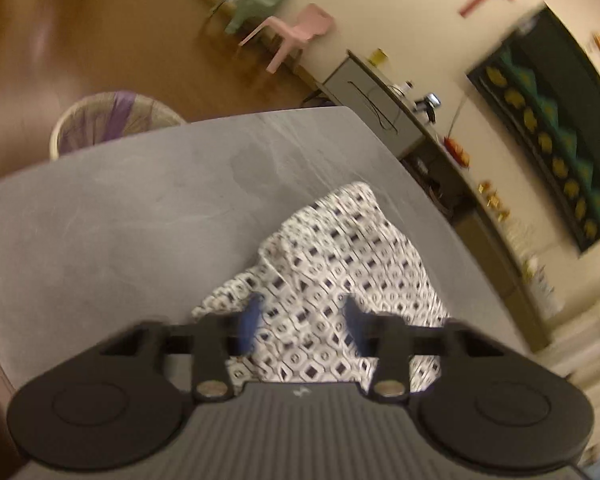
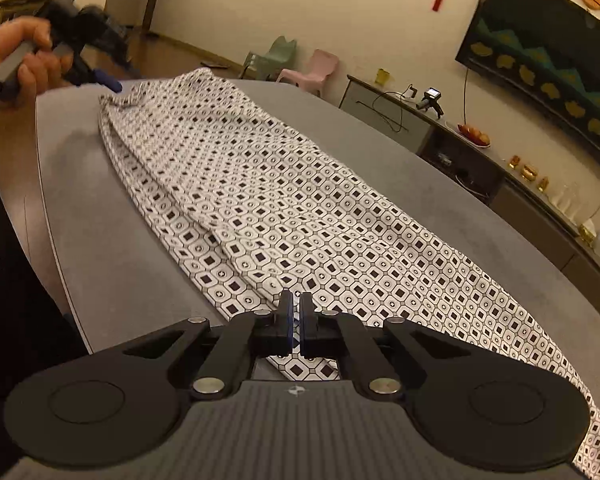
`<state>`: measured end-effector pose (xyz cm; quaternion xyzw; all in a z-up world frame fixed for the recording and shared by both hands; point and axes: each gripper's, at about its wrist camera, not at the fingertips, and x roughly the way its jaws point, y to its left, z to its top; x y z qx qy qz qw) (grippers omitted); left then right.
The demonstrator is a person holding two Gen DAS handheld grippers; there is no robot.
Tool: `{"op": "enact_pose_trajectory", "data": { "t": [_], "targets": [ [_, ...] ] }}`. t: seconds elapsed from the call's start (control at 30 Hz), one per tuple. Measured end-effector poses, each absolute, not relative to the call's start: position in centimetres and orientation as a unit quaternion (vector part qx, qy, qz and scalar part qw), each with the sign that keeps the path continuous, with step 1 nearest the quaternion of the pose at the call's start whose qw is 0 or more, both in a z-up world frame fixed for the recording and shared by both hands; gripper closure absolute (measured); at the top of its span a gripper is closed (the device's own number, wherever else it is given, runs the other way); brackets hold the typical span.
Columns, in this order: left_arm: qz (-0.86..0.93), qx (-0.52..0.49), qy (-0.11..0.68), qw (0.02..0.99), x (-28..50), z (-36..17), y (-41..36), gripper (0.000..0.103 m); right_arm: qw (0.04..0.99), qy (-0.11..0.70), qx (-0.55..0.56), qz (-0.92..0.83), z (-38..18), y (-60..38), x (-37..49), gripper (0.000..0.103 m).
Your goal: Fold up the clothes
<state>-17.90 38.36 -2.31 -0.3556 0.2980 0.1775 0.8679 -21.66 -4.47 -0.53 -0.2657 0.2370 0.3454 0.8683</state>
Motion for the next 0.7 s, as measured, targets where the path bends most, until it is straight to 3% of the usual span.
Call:
{"op": "enact_pose_trajectory", "data": {
  "t": [0.03, 0.13, 0.2, 0.23, 0.27, 0.3, 0.33, 0.37, 0.5, 0.6, 0.7],
  "targets": [
    [0.179, -0.334, 0.305, 0.874, -17.7, -2.2, 37.6, 0.034, 0.866, 0.234, -0.274, 0.346, -0.7, -4.0, -21.6, 0.093],
    [0.184, -0.268, 0.327, 0.887, -17.0, -2.0, 35.6, 0.031, 0.86, 0.226, -0.299, 0.346, -1.1, -2.5, -21.3, 0.059],
    [0.192, -0.228, 0.345, 0.89, -16.5, -2.2, 35.0, 0.033, 0.856, 0.22, -0.315, 0.346, -1.4, -1.5, -21.2, 0.055],
    [0.199, -0.211, 0.353, 0.89, -16.2, -2.5, 34.8, 0.044, 0.853, 0.218, -0.324, 0.346, -1.6, -1.1, -21.1, 0.055],
    [0.206, -0.194, 0.361, 0.889, -16.0, -2.8, 34.7, 0.057, 0.851, 0.215, -0.332, 0.346, -1.7, -0.6, -21.0, 0.059],
    [0.213, -0.19, 0.358, 0.889, -16.0, -2.8, 34.9, 0.081, 0.848, 0.212, -0.34, 0.346, -1.9, -0.1, -20.9, 0.065],
    [0.219, -0.191, 0.353, 0.889, -16.1, -2.7, 35.2, 0.091, 0.846, 0.209, -0.348, 0.346, -2.0, 0.4, -20.8, 0.095],
    [0.226, -0.192, 0.347, 0.89, -16.2, -2.6, 35.5, 0.093, 0.843, 0.206, -0.356, 0.346, -2.2, 0.9, -20.7, 0.103],
    [0.232, -0.277, 0.298, 0.883, -18.4, -1.9, 38.1, 0.095, 0.841, 0.18, -0.371, 0.352, -1.1, 1.2, -22.8, 0.103],
    [0.233, -0.352, 0.315, 0.85, -18.6, -3.5, 39.9, 0.096, 0.831, 0.18, -0.374, 0.371, -0.9, 0.6, -25.8, 0.103],
    [0.246, -0.352, 0.321, 0.844, -18.8, -3.6, 39.9, 0.093, 0.821, 0.194, -0.385, 0.374, -2.8, 0.7, -26.3, 0.103]
  ]
}}
